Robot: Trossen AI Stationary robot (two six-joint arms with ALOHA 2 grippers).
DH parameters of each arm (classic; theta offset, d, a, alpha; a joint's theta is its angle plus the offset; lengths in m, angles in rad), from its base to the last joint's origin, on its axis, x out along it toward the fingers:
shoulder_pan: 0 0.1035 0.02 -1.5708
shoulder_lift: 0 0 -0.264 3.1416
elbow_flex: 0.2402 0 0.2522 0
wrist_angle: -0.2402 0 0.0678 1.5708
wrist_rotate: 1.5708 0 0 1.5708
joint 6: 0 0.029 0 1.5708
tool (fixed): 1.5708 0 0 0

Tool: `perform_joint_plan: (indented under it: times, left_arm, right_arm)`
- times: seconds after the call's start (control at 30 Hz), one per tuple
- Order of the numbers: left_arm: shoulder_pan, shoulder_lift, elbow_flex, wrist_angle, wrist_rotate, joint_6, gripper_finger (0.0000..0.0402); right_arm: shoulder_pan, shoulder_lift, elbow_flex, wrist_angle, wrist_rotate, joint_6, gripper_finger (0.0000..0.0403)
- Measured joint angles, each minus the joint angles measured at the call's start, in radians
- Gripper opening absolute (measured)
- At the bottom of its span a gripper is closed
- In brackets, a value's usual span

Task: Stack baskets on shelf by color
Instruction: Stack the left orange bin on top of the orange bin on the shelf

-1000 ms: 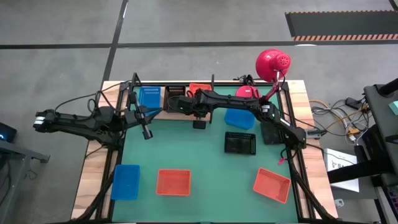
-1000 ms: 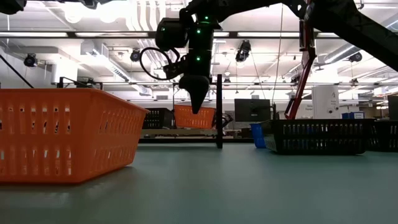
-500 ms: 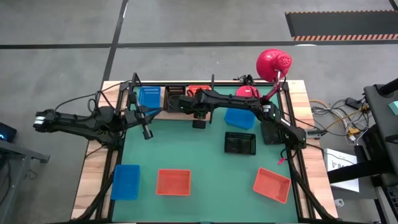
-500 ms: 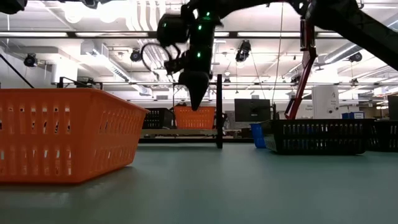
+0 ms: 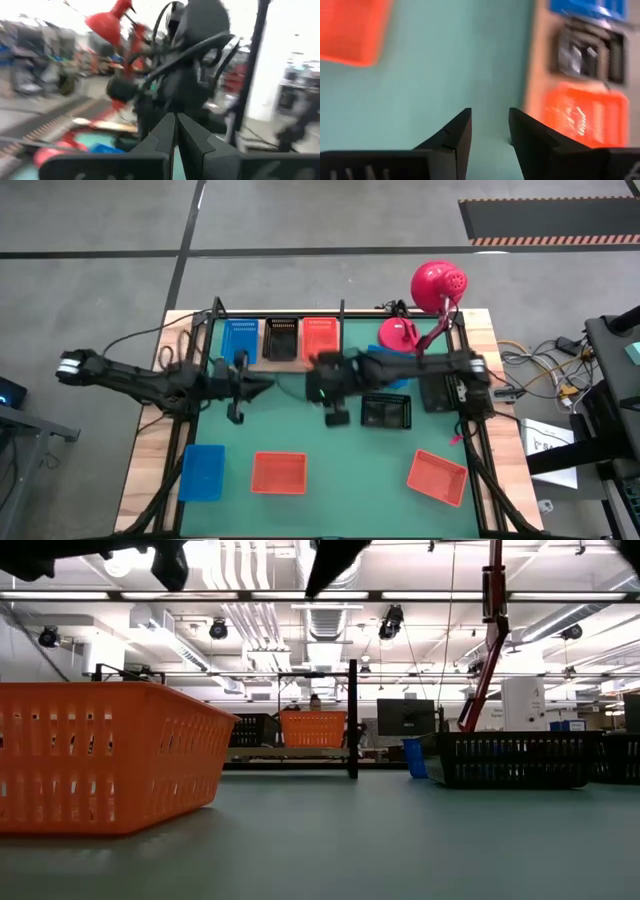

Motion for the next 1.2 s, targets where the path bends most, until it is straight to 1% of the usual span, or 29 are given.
perform_joint_plan:
  times: [0.07, 0.13, 0.23, 0.37, 0.47, 0.63, 0.73, 0.83, 0.93, 1.07, 1.13, 1.2]
  left_arm:
    - [-0.045, 0.068, 0.0, 0.029, -0.008, -0.004, 0.0003]
    - [-0.082, 0.135, -0.003, 0.063, -0.046, 0.0, 0.0003]
    - [-0.108, 0.202, 0.018, 0.106, -0.102, -0.014, 0.0003]
    - [-0.113, 0.281, 0.029, 0.095, -0.105, -0.123, 0.0003]
    - [-0.113, 0.316, 0.032, 0.097, -0.105, -0.232, 0.0003]
    - [-0.115, 0.353, 0.032, 0.086, -0.107, -0.412, 0.0003]
    - [-0.123, 0.375, 0.039, 0.083, -0.108, -0.466, 0.0003]
    - [-0.138, 0.399, 0.073, 0.042, -0.108, -0.493, 0.0003]
    - [-0.159, 0.416, 0.142, -0.121, -0.108, -0.531, 0.0003]
    - [-0.195, 0.444, 0.285, -0.487, -0.099, -0.584, 0.0003]
    - [-0.221, 0.463, 0.362, -0.687, -0.066, -0.613, 0.0003]
    - [-0.253, 0.496, 0.444, -0.847, -0.015, -0.648, 0.0003]
  right_arm:
    - [0.052, -0.073, -0.125, 0.103, -0.01, -0.016, 0.0116]
    - [0.091, -0.148, -0.256, 0.215, -0.009, -0.02, 0.0109]
    - [0.127, -0.254, -0.44, 0.357, -0.008, -0.01, 0.0099]
    - [0.162, -0.382, -0.667, 0.512, -0.005, 0.0, 0.0081]
    - [0.182, -0.461, -0.816, 0.652, -0.005, 0.012, 0.0068]
    - [0.203, -0.579, -1.018, 0.864, -0.004, -0.008, 0.0048]
    - [0.203, -0.636, -1.12, 1.004, -0.004, -0.065, 0.0039]
    - [0.203, -0.681, -1.192, 1.108, -0.004, -0.14, 0.0033]
    - [0.203, -0.704, -1.232, 1.149, -0.005, -0.213, 0.0033]
    - [0.203, -0.712, -1.24, 1.164, -0.006, -0.275, 0.0033]
    - [0.203, -0.711, -1.24, 1.174, -0.006, -0.3, 0.0033]
    - [0.203, -0.71, -1.24, 1.173, -0.006, -0.319, 0.0033]
